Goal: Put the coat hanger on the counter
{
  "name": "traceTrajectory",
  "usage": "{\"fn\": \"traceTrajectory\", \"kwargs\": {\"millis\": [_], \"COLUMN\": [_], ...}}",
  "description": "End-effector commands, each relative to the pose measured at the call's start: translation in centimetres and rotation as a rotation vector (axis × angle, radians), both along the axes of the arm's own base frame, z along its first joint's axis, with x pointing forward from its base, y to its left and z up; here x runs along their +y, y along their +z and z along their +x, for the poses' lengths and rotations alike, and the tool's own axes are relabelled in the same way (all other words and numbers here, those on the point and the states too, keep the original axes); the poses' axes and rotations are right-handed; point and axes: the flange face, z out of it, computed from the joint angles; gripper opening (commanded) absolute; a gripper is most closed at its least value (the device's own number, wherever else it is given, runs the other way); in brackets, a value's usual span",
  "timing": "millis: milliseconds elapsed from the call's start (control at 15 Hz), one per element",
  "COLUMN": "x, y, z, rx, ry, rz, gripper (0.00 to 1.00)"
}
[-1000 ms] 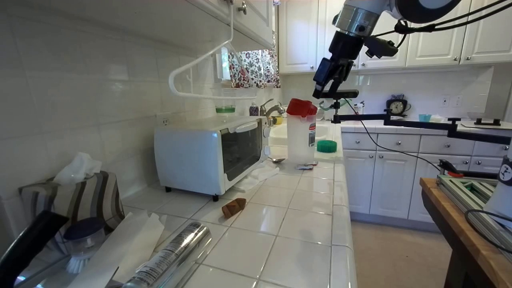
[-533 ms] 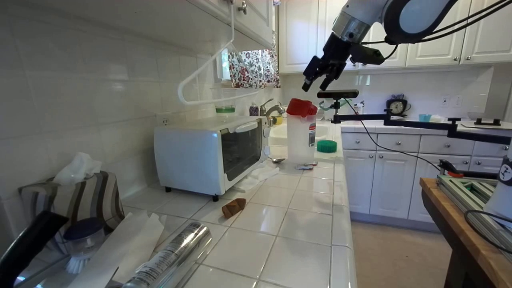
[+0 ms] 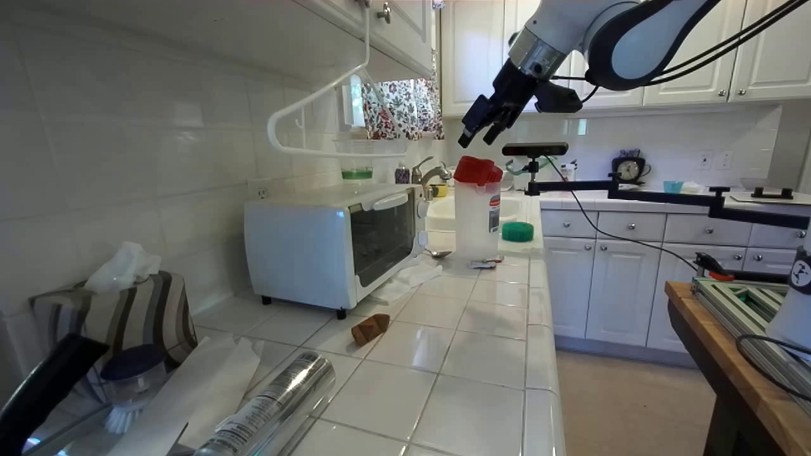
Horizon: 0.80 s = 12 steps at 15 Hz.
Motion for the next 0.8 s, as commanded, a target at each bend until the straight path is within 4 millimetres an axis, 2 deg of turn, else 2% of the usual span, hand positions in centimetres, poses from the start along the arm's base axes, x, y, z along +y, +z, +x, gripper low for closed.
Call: {"fn": "traceTrajectory", "kwargs": {"millis": [0,133,333,533,733], "x": [0.4,0.8,1.3,2.6,4.8], "y": [0.0,0.6,0.1,-2.5,-5.6], "z": [0.1,0.5,1.3,2.5,2.6], "rx": [-0.022,-0.081,-0.148,-0.154,-0.133], "ry": [0.067,0.185,0.32,0.455,0.622], "rz": [-0.017,-0.064,-0.086,-0.105,-0.112], "gripper": [1.0,1.0,1.0,1.0,1.0]}}
